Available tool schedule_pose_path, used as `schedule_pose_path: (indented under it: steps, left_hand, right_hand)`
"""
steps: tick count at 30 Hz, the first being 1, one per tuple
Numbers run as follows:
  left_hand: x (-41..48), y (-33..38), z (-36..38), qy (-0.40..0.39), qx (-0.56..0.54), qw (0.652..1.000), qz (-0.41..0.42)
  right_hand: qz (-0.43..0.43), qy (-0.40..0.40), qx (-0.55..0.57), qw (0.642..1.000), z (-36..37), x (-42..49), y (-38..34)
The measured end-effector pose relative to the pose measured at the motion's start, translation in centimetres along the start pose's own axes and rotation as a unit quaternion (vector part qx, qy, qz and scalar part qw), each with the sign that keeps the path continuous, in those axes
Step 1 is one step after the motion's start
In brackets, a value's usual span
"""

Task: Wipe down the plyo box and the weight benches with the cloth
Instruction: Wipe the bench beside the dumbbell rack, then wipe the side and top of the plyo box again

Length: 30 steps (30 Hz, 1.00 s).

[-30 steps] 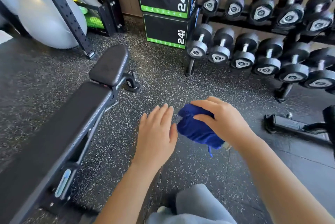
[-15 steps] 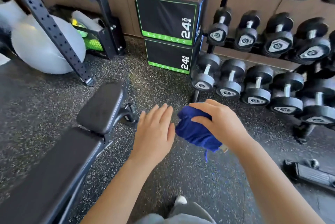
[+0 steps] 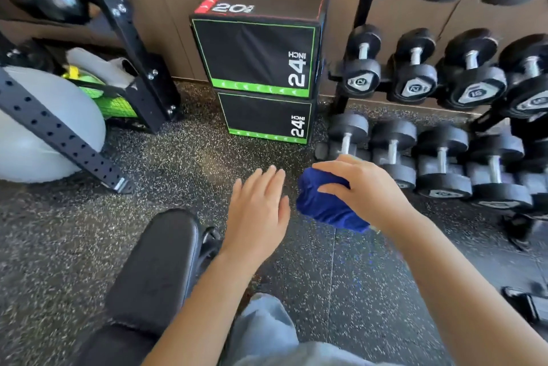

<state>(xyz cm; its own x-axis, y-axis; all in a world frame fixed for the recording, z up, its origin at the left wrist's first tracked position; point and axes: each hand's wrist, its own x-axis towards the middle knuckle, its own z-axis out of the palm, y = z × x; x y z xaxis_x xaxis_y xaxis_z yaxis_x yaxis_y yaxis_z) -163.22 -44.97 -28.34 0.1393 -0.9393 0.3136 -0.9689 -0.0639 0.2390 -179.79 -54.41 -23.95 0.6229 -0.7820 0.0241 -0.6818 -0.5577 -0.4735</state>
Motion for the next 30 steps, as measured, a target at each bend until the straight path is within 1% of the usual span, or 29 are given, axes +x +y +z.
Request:
schedule_pose_path:
  steps: [2, 5, 8, 11, 18, 24, 26, 30]
  left_hand:
    - [3.7, -2.7, 0.1, -0.007, -0.001, 1.000, 0.017]
    - [9.4, -6.0, 0.5, 0.001, 0.000, 1.000, 0.030]
    - [13.8, -7.9, 1.5, -0.003, -0.016, 1.000, 0.023]
    - [17.7, -9.3, 3.1, -0.019, -0.024, 0.999, 0.037]
    - [30.8, -10.9, 7.8, -0.013, -0.016, 0.998, 0.066]
    - [42.3, -11.8, 10.3, -0.014, -0.003, 0.998, 0.066]
    - [45.6, -12.1, 10.9, -0.019, -0.003, 0.998, 0.063]
    - [50.5, -13.3, 12.5, -0.044, -0.014, 0.996, 0.071]
  right_hand:
    - [0.012, 0.001, -0.006, 1.000, -0.5, 3.8, -0.6]
    - [0.020, 0.030, 0.006, 0.999, -1.1, 9.2, -0.9]
    - [0.026, 0.044, 0.011, 0.999, -1.4, 14.0, -0.1]
    - [0.046, 0.056, 0.019, 0.997, -1.6, 18.4, 1.3]
    - [0.055, 0.082, 0.024, 0.995, -3.1, 30.3, 7.3]
    - [0.046, 0.072, 0.036, 0.996, -5.8, 40.9, 12.5]
    - [0.034, 0.078, 0.043, 0.995, -6.6, 44.2, 13.8]
    - [0.041, 0.082, 0.041, 0.995, -7.1, 49.5, 15.8]
